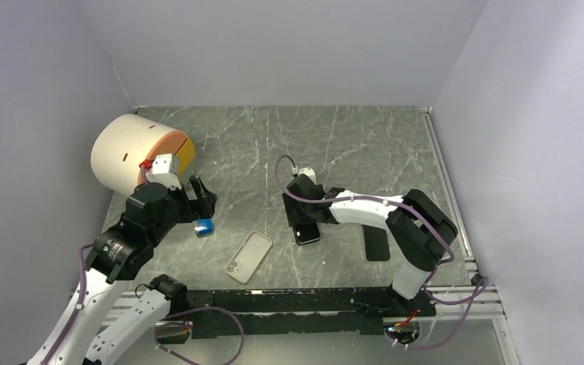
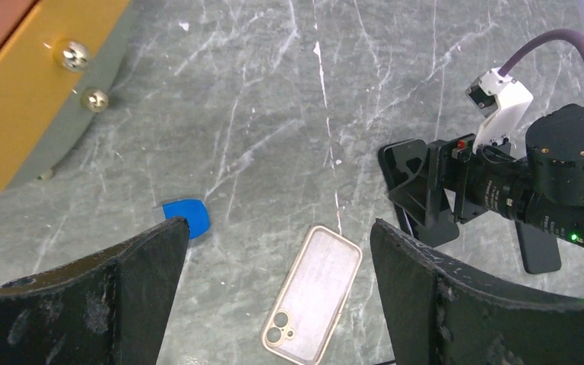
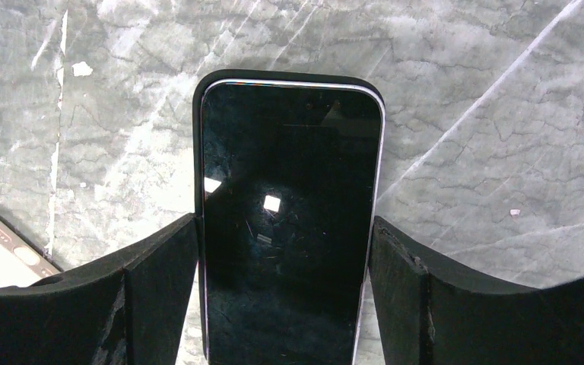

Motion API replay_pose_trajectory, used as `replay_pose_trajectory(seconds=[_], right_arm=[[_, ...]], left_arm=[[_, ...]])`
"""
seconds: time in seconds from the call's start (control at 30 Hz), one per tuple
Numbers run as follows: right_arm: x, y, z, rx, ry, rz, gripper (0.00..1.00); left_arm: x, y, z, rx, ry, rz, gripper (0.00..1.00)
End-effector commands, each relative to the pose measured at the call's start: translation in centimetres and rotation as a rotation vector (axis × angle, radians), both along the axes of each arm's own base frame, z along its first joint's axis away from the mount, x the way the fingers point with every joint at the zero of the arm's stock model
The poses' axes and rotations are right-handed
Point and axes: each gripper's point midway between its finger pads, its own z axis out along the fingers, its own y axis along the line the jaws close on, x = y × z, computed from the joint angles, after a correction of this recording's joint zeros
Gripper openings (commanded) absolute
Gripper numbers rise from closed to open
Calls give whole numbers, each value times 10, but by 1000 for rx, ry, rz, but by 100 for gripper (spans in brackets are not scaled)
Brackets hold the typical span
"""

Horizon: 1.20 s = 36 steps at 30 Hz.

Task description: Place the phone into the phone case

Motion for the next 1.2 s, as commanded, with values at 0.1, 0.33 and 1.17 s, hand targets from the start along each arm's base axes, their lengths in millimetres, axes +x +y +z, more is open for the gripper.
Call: replay_pose_trajectory(seconds=[0.1,0.33,1.17], right_arm=[[-12,14,0,47,19,8,86],[-26,9,3,22,47,-27,99],[-42,7,-10,-95,43,-59,82]], left_arm=[[-8,-11,-1,-106,67,3,92],[-10,-10,-3,-97,31,-16,94],[-13,-11,-9,-119,65,-8,92]])
